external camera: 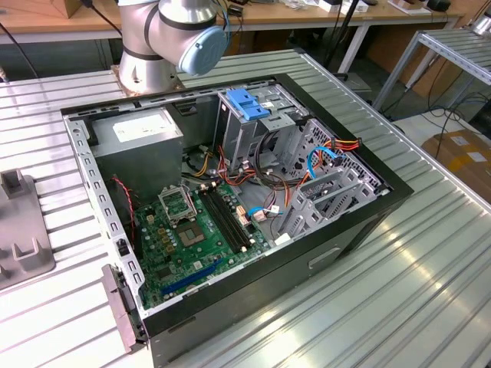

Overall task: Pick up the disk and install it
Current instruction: 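Pick up the disk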

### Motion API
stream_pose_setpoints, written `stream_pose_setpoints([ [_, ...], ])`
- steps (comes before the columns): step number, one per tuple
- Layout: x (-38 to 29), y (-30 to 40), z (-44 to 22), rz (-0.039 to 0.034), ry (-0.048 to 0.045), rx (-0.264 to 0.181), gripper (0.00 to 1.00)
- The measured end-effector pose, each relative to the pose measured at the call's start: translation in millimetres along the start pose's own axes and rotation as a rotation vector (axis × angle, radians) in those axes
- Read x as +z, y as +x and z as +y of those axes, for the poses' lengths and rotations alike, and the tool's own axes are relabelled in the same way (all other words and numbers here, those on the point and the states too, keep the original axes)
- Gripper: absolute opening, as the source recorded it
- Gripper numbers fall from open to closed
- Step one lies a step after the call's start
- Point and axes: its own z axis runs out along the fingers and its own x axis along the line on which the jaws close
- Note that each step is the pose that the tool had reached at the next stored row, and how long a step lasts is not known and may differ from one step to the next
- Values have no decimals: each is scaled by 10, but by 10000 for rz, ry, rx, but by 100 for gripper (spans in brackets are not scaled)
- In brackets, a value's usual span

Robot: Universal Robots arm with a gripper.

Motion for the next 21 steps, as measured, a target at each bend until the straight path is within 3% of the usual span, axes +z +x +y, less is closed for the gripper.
stream_pose_setpoints([
  [21, -8, 56, -51, 0, 0, 0, 37],
])
